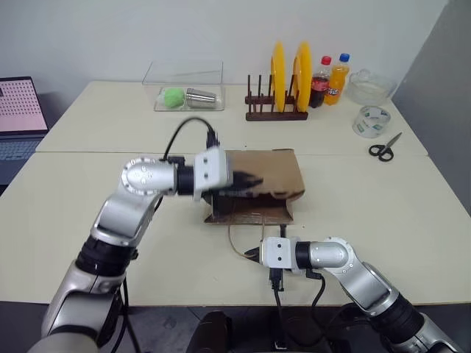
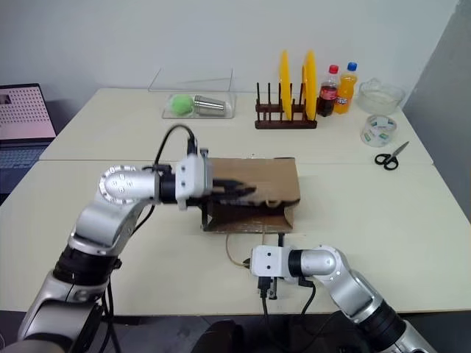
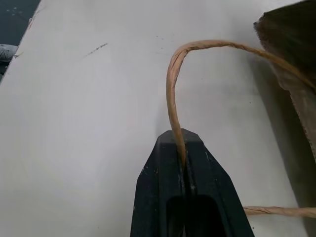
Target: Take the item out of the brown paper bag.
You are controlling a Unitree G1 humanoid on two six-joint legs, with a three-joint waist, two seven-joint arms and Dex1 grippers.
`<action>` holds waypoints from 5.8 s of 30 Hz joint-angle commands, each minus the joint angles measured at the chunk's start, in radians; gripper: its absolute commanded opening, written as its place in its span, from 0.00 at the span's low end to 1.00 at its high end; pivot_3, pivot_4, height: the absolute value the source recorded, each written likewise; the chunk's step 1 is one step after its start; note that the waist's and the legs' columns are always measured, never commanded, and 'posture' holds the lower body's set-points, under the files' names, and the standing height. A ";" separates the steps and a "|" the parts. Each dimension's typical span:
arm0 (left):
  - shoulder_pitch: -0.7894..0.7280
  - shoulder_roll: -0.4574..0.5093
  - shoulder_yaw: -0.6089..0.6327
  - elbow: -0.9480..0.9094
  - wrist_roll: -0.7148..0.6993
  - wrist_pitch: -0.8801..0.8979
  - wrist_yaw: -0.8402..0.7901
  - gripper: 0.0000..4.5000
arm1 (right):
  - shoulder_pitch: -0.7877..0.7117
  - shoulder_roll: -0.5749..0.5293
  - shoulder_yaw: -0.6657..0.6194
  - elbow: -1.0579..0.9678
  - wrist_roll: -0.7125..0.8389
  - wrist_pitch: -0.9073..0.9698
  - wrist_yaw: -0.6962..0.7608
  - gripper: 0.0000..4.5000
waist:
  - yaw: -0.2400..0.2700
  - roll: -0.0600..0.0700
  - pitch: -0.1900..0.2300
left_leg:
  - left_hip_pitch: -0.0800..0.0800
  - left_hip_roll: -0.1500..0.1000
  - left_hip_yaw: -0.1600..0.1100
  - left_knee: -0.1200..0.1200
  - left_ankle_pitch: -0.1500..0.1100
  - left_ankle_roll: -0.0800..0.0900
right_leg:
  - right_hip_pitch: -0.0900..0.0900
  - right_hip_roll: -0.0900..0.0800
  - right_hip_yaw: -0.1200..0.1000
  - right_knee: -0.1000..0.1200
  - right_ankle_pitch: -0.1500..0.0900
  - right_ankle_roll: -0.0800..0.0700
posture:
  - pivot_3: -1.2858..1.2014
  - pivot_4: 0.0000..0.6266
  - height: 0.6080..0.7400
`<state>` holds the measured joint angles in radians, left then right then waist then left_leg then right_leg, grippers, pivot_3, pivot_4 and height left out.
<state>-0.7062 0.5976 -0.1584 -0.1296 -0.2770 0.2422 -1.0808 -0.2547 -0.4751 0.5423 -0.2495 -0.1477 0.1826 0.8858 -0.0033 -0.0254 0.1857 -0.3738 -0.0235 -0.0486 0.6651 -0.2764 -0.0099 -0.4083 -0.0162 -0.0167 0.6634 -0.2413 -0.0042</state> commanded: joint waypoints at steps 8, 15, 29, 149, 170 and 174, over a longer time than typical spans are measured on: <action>-0.148 -0.028 0.094 0.154 -0.045 0.068 0.043 0.00 | -0.017 0.017 -0.011 -0.011 -0.044 -0.025 -0.040 0.00 | -0.002 0.000 0.000 | 0.000 0.000 0.000 0.000 0.000 -0.001 | 0.000 0.000 0.000 0.000 0.000 0.000 | 0.52 0.24 1.00; -0.112 -0.014 0.081 0.146 -0.047 0.035 -0.014 0.00 | -0.042 -0.016 -0.076 -0.118 -0.034 0.017 -0.036 0.44 | -0.002 0.000 0.000 | -0.001 0.000 0.000 0.000 0.001 -0.001 | -0.002 0.000 0.001 0.000 0.000 0.000 | 0.52 0.24 1.00; -0.107 -0.031 0.076 0.178 -0.033 -0.008 -0.041 0.00 | -0.207 -0.048 -0.316 -0.401 0.360 0.595 0.000 0.67 | -0.002 0.000 0.000 | -0.002 0.000 -0.001 0.000 0.000 -0.001 | -0.002 0.000 0.000 0.000 0.000 0.000 | 0.52 0.24 1.00; -0.151 -0.115 0.055 0.335 0.062 -0.153 0.047 0.00 | -0.519 -0.387 -0.340 0.798 -0.049 -0.123 0.087 0.67 | -0.022 0.001 0.001 | -0.008 -0.001 0.009 0.001 0.001 -0.002 | -0.014 -0.002 0.006 0.011 0.004 -0.005 | 0.52 0.24 1.00; -0.189 -0.134 0.054 0.422 0.087 -0.195 0.060 0.00 | -0.245 -0.533 -0.651 0.208 0.242 0.153 0.244 1.00 | -0.006 0.001 0.001 | -0.008 -0.001 0.008 0.001 0.001 -0.001 | -0.013 -0.003 0.004 0.010 0.004 -0.005 | 0.52 0.24 1.00; -0.248 -0.144 0.048 0.538 0.108 -0.250 0.045 0.00 | -0.083 -0.382 -0.788 -0.186 0.459 0.336 0.117 1.00 | -0.006 0.001 0.001 | -0.007 0.000 0.008 0.001 0.001 -0.001 | -0.012 -0.002 0.004 0.011 0.001 0.000 | 0.52 0.24 1.00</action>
<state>-0.9112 0.4531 -0.1202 0.3846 -0.1782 0.0310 -1.0352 -0.3500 -0.8925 -0.1957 -0.2825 0.2170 0.4574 1.0622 -0.0095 -0.0247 0.1871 -0.3807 -0.0235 -0.0407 0.6671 -0.2754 -0.0112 -0.4204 -0.0182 -0.0123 0.6748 -0.2405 -0.0040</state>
